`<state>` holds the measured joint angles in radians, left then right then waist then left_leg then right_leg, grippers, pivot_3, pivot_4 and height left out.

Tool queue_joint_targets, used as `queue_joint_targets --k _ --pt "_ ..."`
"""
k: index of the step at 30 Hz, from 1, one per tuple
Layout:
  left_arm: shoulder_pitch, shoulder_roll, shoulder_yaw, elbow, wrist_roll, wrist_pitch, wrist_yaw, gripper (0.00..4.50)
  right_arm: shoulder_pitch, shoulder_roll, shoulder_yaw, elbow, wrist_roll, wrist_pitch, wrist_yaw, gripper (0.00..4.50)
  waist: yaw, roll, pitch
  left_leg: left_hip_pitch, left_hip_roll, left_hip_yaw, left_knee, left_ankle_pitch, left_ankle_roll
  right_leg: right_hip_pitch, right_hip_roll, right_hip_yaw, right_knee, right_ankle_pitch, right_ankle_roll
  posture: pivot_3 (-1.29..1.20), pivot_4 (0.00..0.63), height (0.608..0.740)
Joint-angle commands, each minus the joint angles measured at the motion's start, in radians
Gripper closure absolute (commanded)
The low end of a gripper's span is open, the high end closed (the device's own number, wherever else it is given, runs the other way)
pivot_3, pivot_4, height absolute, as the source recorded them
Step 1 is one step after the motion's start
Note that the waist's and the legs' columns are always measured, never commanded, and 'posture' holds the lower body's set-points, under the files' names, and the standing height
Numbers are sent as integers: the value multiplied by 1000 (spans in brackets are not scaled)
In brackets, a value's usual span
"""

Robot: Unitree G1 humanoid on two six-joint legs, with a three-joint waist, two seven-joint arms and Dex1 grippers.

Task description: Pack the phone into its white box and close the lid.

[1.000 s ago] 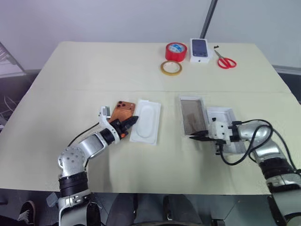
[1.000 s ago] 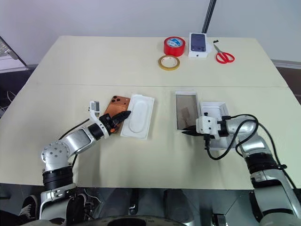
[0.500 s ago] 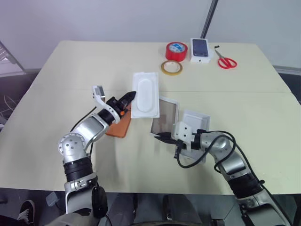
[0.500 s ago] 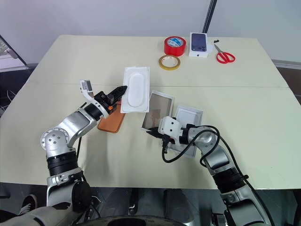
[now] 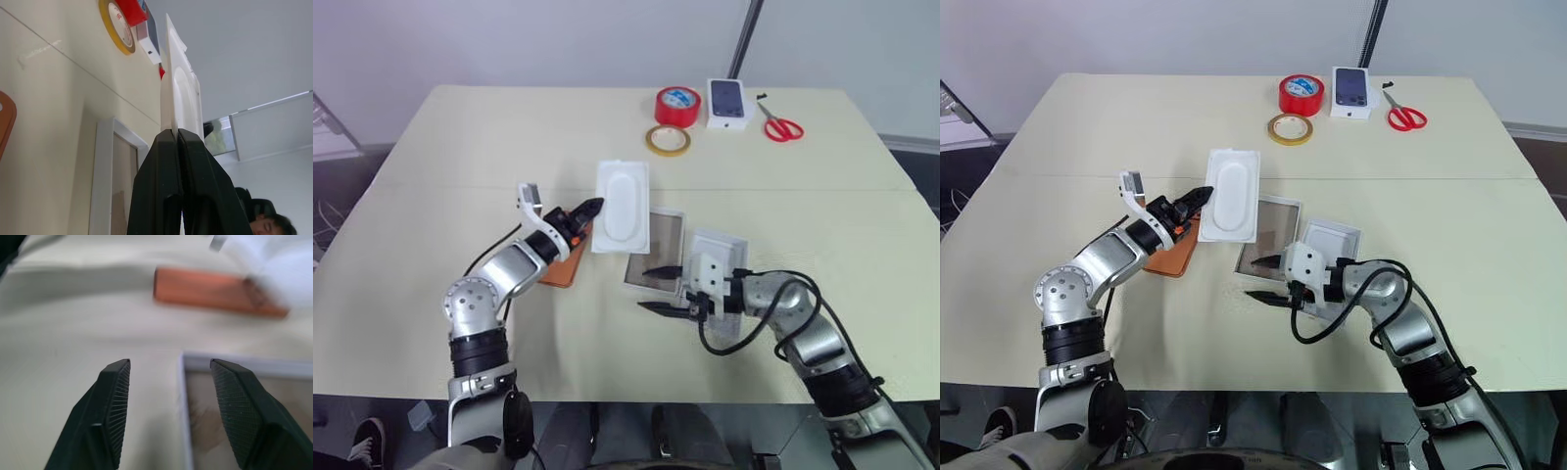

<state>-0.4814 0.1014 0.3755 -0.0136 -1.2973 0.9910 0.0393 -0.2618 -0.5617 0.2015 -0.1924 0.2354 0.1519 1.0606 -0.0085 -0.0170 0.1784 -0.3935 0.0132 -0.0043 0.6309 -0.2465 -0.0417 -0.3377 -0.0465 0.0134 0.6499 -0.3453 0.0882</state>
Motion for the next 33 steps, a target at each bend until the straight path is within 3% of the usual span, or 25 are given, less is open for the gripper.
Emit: queue_joint_targets --k 1,9,12,16,21,28,33 --pt "9 7 -1 -31 -16 -16 -12 4500 53 -45 -50 -70 58 -14 37 1683 2 0 0 0 0 0 0 0 0 0 0 0 0 0 0 0 150 740" --pt "11 8 -8 -32 -17 -21 -11 4500 69 -185 -226 40 140 -7 99 1683 -2 -1 1 -1 0 0 1 -1 1 0 0 0 0 0 0 0 150 740" --pt "4 4 -15 -22 -10 -25 -16 4500 55 -210 -231 66 144 -1 119 2600 -3 -1 1 -1 0 0 0 -1 2 0 0 0 0 0 0 0 150 740" --pt "-2 1 -25 -15 -7 -27 -20 4500 38 -230 -178 117 27 -77 108 4472 -2 -1 1 -1 0 0 0 0 1 0 1 0 0 0 0 0 150 740" --pt "0 4 -28 -14 -8 -28 -21 4500 51 -282 -106 188 -153 -284 100 4472 2 -1 1 -1 0 0 1 0 1 0 0 0 0 0 0 0 150 740" --pt "7 5 -34 -19 -13 -25 -24 4500 5 -371 -118 273 -170 -338 159 4472 -1 -1 1 -1 0 0 1 0 0 0 0 0 0 0 0 0 150 740" --pt "16 -1 -42 -23 -9 -27 -27 4500 -21 -458 -116 451 -219 -454 179 4472 3 -2 1 -1 0 0 2 0 1 1 0 0 0 0 0 0 150 740"
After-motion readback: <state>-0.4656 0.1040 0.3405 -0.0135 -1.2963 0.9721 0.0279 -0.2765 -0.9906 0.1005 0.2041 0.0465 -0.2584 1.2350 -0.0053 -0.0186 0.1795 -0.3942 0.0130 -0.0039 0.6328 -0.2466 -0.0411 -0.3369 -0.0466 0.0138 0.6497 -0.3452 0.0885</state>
